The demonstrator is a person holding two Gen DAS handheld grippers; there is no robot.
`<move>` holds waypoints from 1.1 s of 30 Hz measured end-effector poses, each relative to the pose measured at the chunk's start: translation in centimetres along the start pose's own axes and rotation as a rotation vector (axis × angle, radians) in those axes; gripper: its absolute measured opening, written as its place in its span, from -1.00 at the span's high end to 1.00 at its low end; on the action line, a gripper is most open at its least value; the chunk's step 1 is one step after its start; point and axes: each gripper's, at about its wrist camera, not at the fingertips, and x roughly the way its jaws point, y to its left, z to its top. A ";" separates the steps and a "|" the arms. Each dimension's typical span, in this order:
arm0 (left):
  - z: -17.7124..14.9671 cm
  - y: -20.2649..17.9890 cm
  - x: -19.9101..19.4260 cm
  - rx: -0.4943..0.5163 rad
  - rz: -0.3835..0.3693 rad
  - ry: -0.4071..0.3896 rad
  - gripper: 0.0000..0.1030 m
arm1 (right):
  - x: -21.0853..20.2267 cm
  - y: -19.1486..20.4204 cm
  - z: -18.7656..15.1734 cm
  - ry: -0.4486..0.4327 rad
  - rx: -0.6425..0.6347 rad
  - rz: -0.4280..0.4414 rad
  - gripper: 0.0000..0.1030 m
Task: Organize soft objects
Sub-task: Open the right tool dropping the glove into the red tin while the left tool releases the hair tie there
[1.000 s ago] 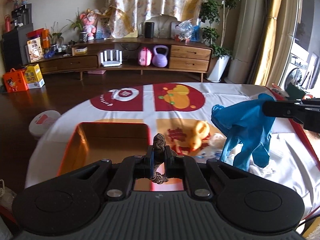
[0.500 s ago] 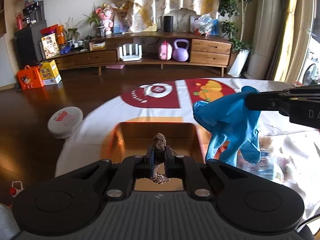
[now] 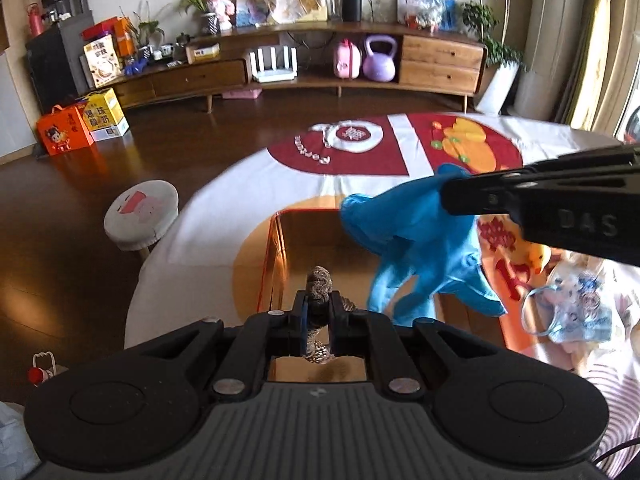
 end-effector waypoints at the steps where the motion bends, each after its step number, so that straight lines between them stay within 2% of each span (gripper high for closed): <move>1: 0.0 0.0 0.4 0.005 -0.003 0.006 0.82 | 0.4 0.1 -0.1 0.008 -0.001 -0.001 0.94; 10: -0.3 -0.2 3.5 0.022 0.000 0.067 0.82 | 3.9 0.4 -1.4 0.091 -0.015 -0.013 0.94; 20: -0.5 0.1 6.0 0.010 -0.001 0.127 0.82 | 5.0 -0.1 -2.8 0.149 -0.028 -0.023 0.92; 27: -0.7 -0.1 7.1 0.017 0.004 0.161 0.82 | 5.6 -0.5 -3.0 0.174 -0.037 -0.018 0.70; 33: -0.6 0.0 7.3 -0.002 0.002 0.175 0.82 | 5.3 -0.6 -3.3 0.177 -0.059 -0.012 0.65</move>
